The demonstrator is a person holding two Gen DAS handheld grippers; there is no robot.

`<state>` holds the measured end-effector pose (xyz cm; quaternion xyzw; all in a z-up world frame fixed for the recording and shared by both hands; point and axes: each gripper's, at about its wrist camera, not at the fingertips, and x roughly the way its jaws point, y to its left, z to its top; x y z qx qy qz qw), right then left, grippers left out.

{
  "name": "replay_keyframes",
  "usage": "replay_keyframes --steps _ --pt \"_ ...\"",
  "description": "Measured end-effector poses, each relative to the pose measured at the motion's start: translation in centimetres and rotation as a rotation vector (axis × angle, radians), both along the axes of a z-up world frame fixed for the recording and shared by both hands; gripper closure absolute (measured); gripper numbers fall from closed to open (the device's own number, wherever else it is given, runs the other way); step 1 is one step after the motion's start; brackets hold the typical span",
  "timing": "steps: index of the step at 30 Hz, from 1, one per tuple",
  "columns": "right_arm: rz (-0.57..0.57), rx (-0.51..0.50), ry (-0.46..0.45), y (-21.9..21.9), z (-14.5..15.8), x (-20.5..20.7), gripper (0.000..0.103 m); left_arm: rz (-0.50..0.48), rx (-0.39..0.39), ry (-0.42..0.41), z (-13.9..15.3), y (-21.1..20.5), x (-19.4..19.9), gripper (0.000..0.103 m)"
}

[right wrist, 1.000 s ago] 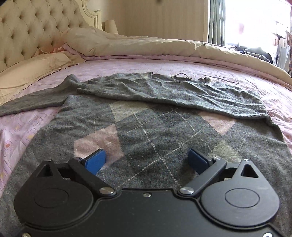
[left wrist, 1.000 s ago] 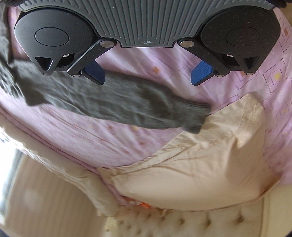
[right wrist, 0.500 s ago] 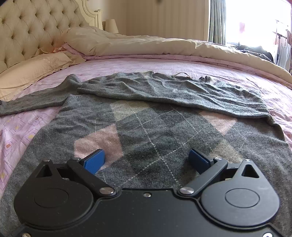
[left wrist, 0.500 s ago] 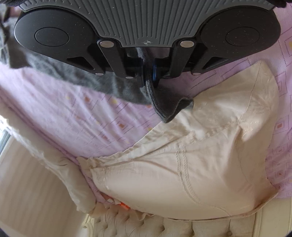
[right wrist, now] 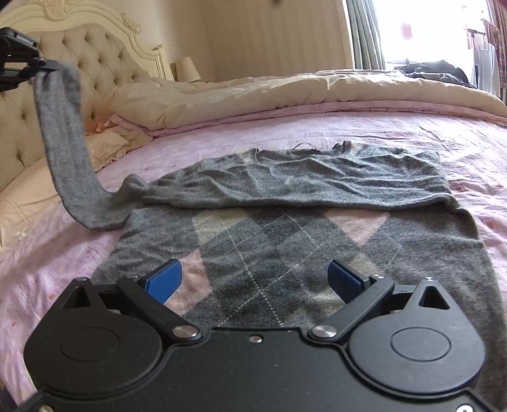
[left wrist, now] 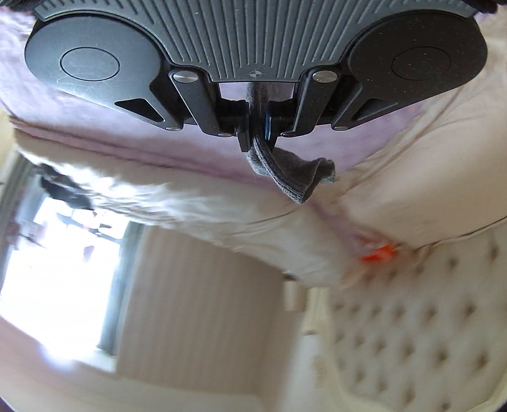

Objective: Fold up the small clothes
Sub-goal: 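Lay the held sleeve across the sweater body and open the left gripper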

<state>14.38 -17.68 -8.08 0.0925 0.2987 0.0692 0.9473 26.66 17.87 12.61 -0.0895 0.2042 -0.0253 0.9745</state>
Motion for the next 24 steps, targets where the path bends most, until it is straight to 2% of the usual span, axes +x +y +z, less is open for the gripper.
replay_keyframes --steps 3,6,14,18,20,22,23,24 --pt "-0.014 0.008 -0.019 -1.6 1.3 -1.1 0.004 -0.108 0.0 -0.024 1.2 -6.2 1.4 0.095" --pt "-0.038 0.029 -0.022 -3.5 1.9 -2.2 0.004 -0.203 0.016 -0.039 0.6 -12.5 2.5 0.095" --pt "-0.11 0.058 0.019 -7.4 1.4 -3.6 0.004 -0.415 -0.02 0.034 -6.2 -26.6 4.9 0.095" --pt "-0.115 0.058 0.024 -8.9 1.3 -3.6 0.004 -0.462 -0.028 0.079 -8.9 -29.6 3.9 0.095" --pt "-0.114 0.049 0.024 -9.5 1.3 -3.3 0.004 -0.472 0.01 0.069 -9.6 -29.3 2.6 0.094" --pt "-0.116 0.054 0.018 -9.9 1.4 -2.8 0.004 -0.447 0.068 0.059 -10.4 -28.5 1.0 0.081" --pt "-0.116 0.052 0.013 -10.0 1.6 -2.5 0.004 -0.421 0.093 0.059 -10.7 -27.8 0.3 0.071" --pt "-0.114 0.046 0.005 -9.9 1.8 -2.1 0.004 -0.396 0.116 0.06 -11.2 -27.0 -0.3 0.069"
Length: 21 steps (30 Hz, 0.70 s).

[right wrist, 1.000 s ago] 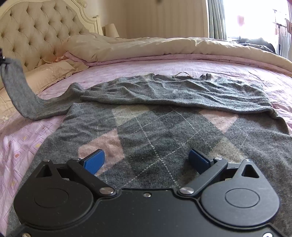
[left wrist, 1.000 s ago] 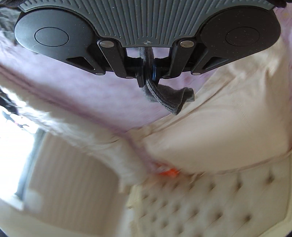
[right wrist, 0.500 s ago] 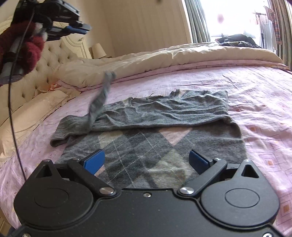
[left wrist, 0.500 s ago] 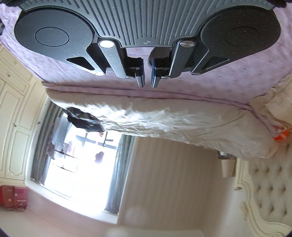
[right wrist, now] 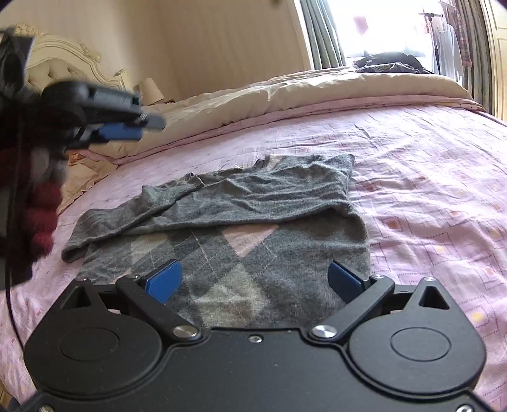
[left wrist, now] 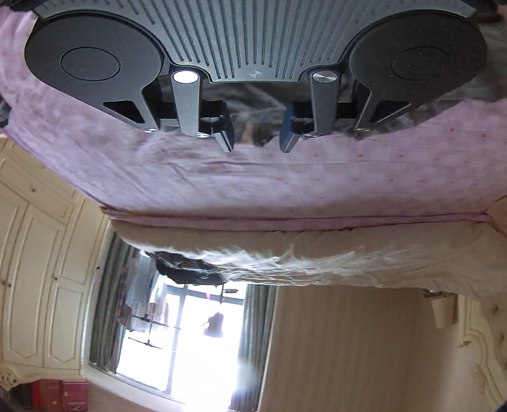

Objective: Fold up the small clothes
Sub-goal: 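Lay the held sleeve across the sweater body and open the left gripper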

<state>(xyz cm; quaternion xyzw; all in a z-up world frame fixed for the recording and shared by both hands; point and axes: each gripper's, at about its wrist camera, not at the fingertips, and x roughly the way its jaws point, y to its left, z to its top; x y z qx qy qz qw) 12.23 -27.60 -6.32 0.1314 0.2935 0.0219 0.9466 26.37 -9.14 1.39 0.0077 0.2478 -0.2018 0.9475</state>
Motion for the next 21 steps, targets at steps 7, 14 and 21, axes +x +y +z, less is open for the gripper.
replay_keyframes --steps 7,14,21 --pt "0.088 -0.005 -0.03 1.6 1.5 4.5 0.006 0.182 0.15 0.037 -4.7 6.3 -3.4 0.062" --pt "0.217 0.074 0.022 3.8 1.8 12.3 0.043 0.268 0.174 0.104 -8.8 10.2 -4.9 0.058" --pt "0.233 0.094 0.06 5.8 0.9 19.8 0.042 0.306 0.141 0.076 -12.4 11.8 -6.4 0.048"
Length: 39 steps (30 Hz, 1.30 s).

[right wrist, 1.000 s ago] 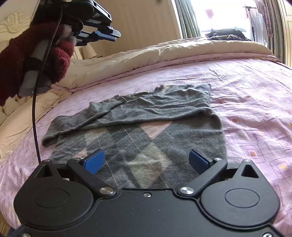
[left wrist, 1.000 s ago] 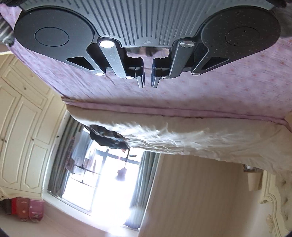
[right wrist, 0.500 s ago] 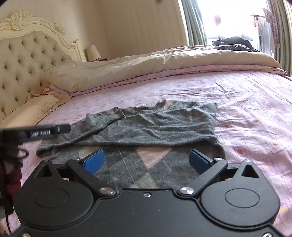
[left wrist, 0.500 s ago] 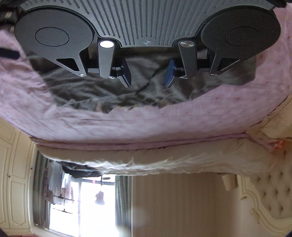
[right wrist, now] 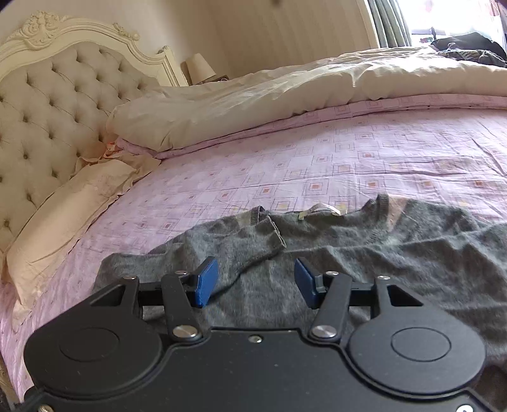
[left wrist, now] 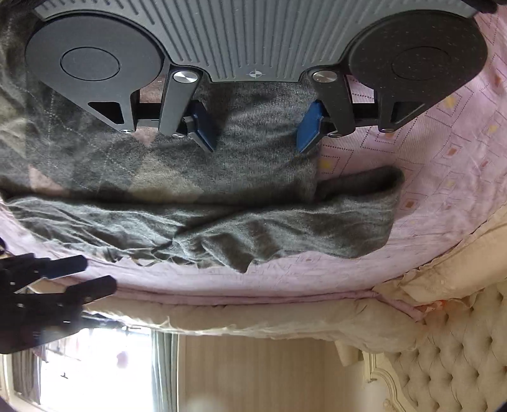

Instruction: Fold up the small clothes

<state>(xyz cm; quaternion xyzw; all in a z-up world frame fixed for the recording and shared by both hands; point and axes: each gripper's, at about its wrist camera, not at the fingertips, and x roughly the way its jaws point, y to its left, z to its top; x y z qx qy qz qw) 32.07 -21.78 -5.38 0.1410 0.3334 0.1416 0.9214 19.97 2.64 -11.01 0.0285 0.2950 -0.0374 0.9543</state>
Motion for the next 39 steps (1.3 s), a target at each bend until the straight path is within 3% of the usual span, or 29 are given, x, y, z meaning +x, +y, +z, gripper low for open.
replay_keyframes --steps 12,13,14,17,21,24,27,29,33,39 --pt "-0.005 -0.023 0.105 2.6 -4.8 8.0 0.043 0.008 -0.03 0.0 -0.3 0.0 0.3 0.045" --pt "0.003 -0.017 0.102 2.8 -4.8 8.2 0.056 0.008 -0.029 0.0 -0.3 0.0 0.3 0.045" --pt "0.016 -0.003 0.104 2.9 -4.8 8.3 0.092 0.009 -0.026 0.0 -0.3 -0.1 0.2 0.045" --pt "0.024 0.005 0.07 3.6 -3.0 8.2 0.091 0.01 -0.022 0.0 -0.4 -0.2 0.2 0.045" --pt "0.051 0.033 -0.053 3.1 2.1 5.9 0.092 0.01 -0.022 0.001 -0.3 -0.2 0.2 0.045" --pt "0.01 0.042 -0.136 0.3 5.8 3.1 0.092 0.009 -0.02 0.002 -0.3 -0.2 0.2 0.045" --pt "-0.102 0.021 -0.176 -4.0 7.5 0.2 0.092 0.009 -0.02 0.002 -0.3 -0.2 0.2 0.045" --pt "-0.176 -0.009 -0.169 -6.6 7.3 -1.1 0.092 0.008 -0.022 0.002 -0.2 -0.1 0.2 0.045" --pt "-0.298 -0.023 -0.073 -10.8 4.3 -2.5 0.092 0.008 -0.021 0.002 -0.2 -0.1 0.2 0.045" --pt "-0.359 -0.077 0.044 -12.5 -0.4 -3.0 0.092 0.008 -0.021 0.003 -0.2 -0.2 0.2 0.045"
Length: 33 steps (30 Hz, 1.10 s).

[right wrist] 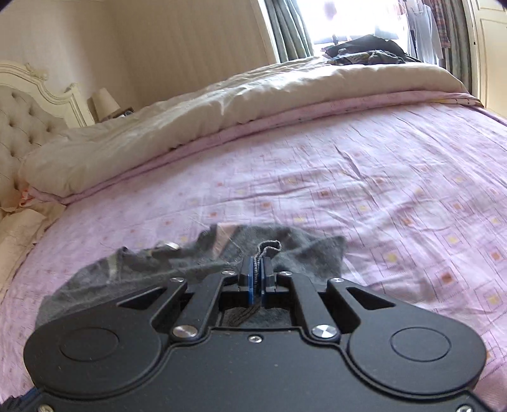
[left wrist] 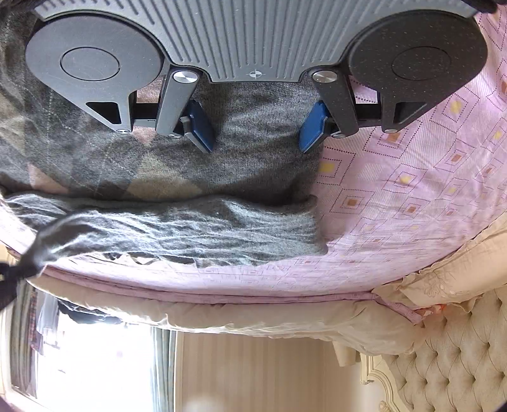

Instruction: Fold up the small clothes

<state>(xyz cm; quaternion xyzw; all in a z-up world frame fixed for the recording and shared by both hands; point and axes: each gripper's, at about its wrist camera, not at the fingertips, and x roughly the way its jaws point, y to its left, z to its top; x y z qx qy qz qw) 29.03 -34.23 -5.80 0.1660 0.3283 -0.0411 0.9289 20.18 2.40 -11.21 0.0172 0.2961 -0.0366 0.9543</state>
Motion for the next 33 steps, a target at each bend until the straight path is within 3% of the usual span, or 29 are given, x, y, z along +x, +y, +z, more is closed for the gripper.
replay_keyframes --steps 5,10,12,14,17,19,22,27,33 --pt "-0.028 0.006 0.023 -0.8 -1.1 -2.0 0.092 0.0 -0.002 0.001 0.0 0.0 0.0 0.045" --pt "-0.029 -0.068 0.084 -0.6 -2.9 -2.2 0.089 -0.001 -0.003 0.003 0.0 0.1 0.0 0.044" --pt "-0.038 -0.115 0.088 -0.2 -3.4 -2.4 0.085 -0.003 -0.007 0.005 0.0 0.2 0.1 0.044" --pt "-0.056 -0.142 0.067 0.0 -3.1 -2.9 0.071 -0.01 -0.008 0.01 0.2 0.3 0.2 0.044" --pt "-0.05 -0.186 -0.004 1.0 -1.6 -4.1 0.059 -0.049 0.006 0.037 0.9 0.5 0.2 0.044" --pt "-0.013 -0.215 -0.061 2.2 -0.3 -4.8 0.057 -0.051 0.006 0.053 2.2 0.9 -0.1 0.045" --pt "0.087 -0.219 -0.112 4.3 0.9 -4.4 0.049 -0.044 -0.057 -0.004 4.9 1.9 -0.3 0.044" --pt "0.19 -0.192 -0.104 7.2 0.3 -2.1 0.049 -0.079 -0.036 -0.037 6.7 0.9 4.2 0.043" --pt "0.16 -0.216 0.006 7.3 -3.5 -0.9 0.049 -0.049 0.051 0.053 3.9 0.4 9.8 0.044"
